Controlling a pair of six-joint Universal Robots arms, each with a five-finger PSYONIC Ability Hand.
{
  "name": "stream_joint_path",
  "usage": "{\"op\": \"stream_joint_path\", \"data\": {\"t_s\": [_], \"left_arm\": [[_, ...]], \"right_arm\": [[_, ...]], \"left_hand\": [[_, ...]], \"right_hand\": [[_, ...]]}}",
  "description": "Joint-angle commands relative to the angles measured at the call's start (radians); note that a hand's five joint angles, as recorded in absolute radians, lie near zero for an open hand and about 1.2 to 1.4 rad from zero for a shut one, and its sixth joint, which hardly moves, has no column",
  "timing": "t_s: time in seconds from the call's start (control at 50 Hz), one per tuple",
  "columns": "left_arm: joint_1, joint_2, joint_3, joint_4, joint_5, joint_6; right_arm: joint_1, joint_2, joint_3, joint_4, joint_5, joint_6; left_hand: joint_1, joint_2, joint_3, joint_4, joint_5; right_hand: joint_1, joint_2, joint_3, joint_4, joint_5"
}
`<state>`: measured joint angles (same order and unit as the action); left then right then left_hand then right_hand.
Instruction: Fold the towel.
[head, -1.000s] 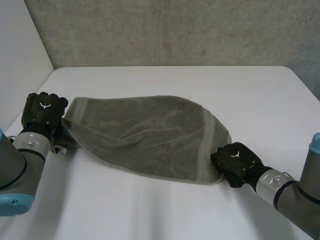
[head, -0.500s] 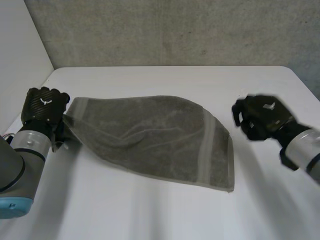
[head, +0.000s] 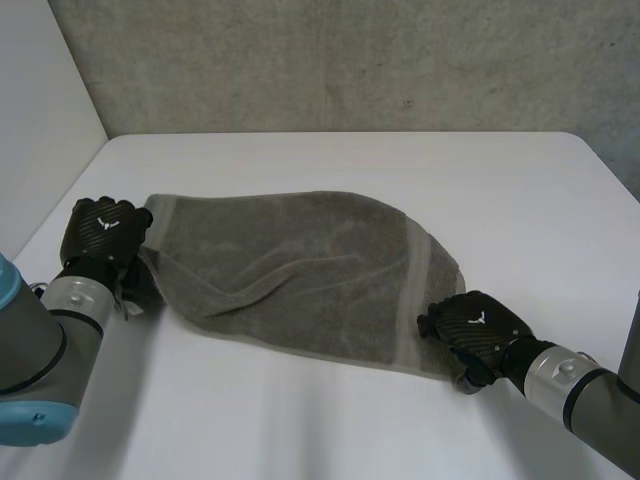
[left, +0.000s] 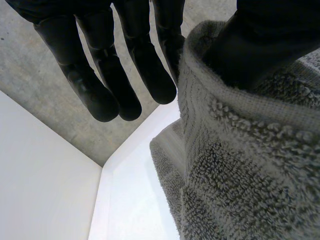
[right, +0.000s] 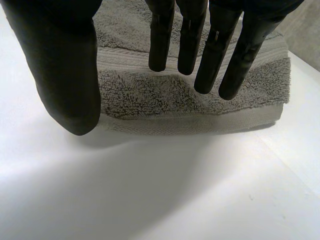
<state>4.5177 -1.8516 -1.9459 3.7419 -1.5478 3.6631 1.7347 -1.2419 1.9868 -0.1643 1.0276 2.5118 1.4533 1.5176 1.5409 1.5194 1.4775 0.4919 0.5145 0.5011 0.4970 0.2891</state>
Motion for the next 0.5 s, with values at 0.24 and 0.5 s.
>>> {"op": "stream_joint_path", "data": {"t_s": [0.24,0.5], "left_arm": [[0.000,-0.005,0.001,0.003,0.000,0.000],[0.000,-0.014,0.001,0.003,0.000,0.000]], "right_arm": [[0.011,0.013,-0.003,-0.057,0.000,-0.001],[0.017,0.073,-0.042,-0.067,0.003,-0.001]], "left_hand": [[-0.057,-0.121,-0.145,-0.123,-0.256],[-0.057,-0.121,-0.145,-0.123,-0.256]], "right_hand": [[-0.019,-0.042,-0.029,-0.025,0.009],[0.016,-0.007,0.007,0.011,0.044]]}}
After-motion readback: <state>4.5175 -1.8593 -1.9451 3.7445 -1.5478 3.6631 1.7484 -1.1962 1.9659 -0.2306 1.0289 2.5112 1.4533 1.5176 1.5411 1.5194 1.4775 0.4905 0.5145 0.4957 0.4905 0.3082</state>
